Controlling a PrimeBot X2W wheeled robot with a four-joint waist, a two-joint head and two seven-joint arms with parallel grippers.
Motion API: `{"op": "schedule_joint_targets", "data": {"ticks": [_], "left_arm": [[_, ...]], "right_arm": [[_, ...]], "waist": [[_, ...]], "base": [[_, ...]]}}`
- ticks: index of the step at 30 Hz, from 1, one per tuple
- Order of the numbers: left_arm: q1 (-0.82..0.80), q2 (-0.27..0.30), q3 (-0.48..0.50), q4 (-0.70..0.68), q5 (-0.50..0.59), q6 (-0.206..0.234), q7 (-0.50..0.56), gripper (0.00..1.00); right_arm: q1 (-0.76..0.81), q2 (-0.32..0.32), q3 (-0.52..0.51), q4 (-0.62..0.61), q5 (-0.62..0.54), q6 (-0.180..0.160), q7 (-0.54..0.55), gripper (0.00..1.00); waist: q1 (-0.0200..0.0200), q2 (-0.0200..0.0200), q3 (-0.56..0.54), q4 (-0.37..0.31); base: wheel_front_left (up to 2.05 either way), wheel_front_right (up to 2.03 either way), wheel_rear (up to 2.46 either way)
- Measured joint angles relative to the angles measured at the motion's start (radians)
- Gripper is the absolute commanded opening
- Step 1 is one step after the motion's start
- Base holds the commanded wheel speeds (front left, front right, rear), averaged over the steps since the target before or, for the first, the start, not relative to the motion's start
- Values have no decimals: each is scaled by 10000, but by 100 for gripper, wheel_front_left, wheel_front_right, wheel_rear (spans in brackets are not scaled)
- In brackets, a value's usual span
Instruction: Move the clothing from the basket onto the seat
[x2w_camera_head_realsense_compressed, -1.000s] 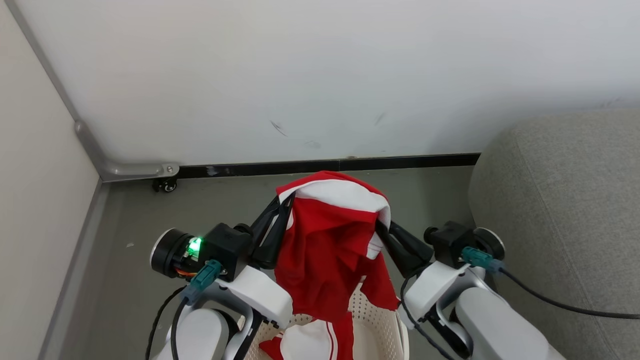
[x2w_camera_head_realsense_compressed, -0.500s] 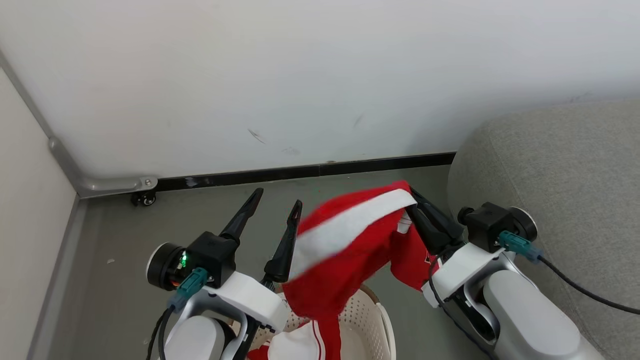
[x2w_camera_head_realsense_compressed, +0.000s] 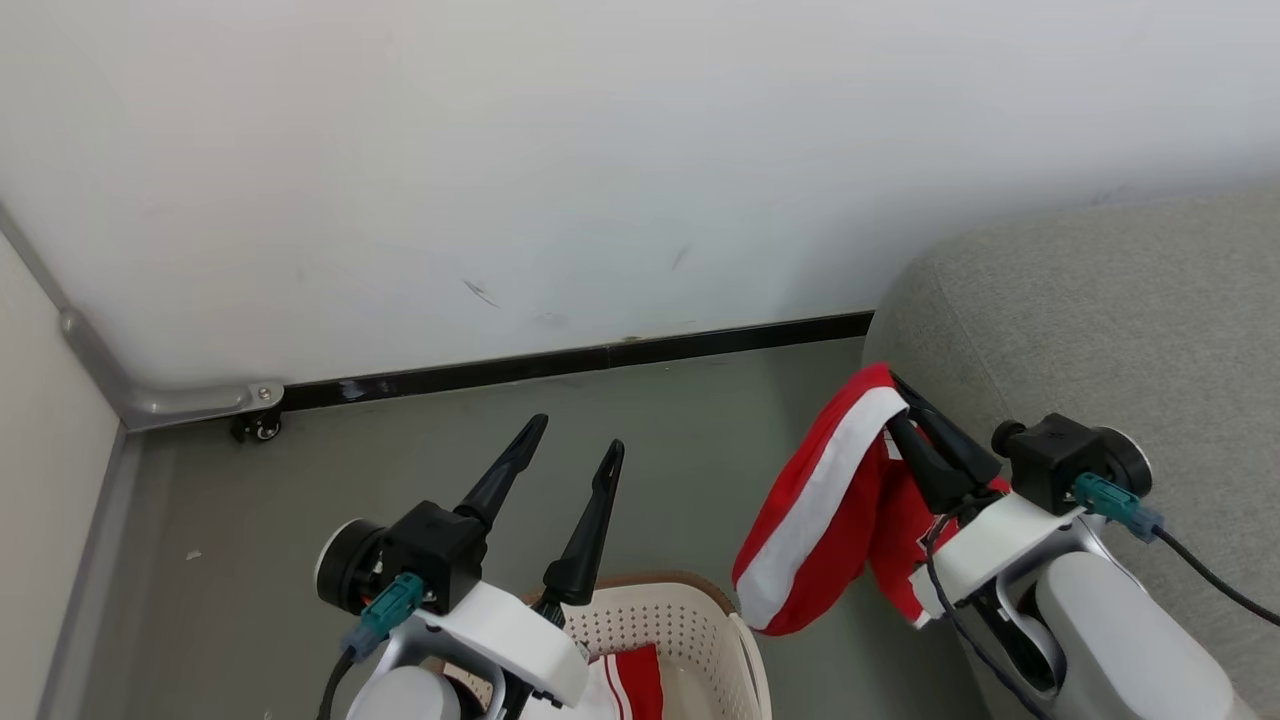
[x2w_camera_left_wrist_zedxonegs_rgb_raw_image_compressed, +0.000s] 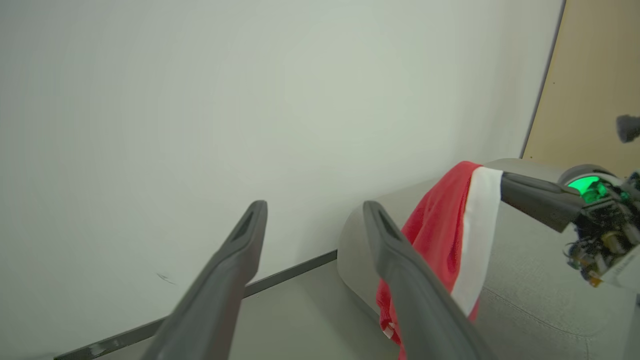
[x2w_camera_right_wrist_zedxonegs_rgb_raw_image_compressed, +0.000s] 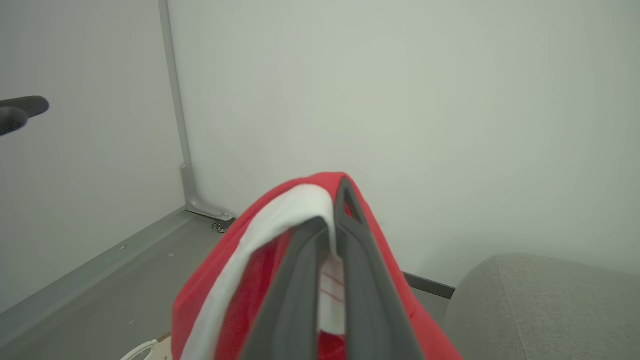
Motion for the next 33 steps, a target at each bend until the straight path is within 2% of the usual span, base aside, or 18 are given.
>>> {"op": "schedule_joint_targets", "data": {"ticks": [10, 33], "left_arm": [[280, 8, -443, -90, -33, -263, -81, 100], [504, -59, -1381, -314, -61, -573, -178, 100]], "right_arm": [[495, -435, -815, -399, -15, 0, -2, 0], [1804, -790, -2500, -1793, -230, 0, 297, 0]], "waist": [[0, 0, -134, -421], [1, 0, -231, -1733]], "base": [[0, 0, 0], [0, 0, 0]]}}
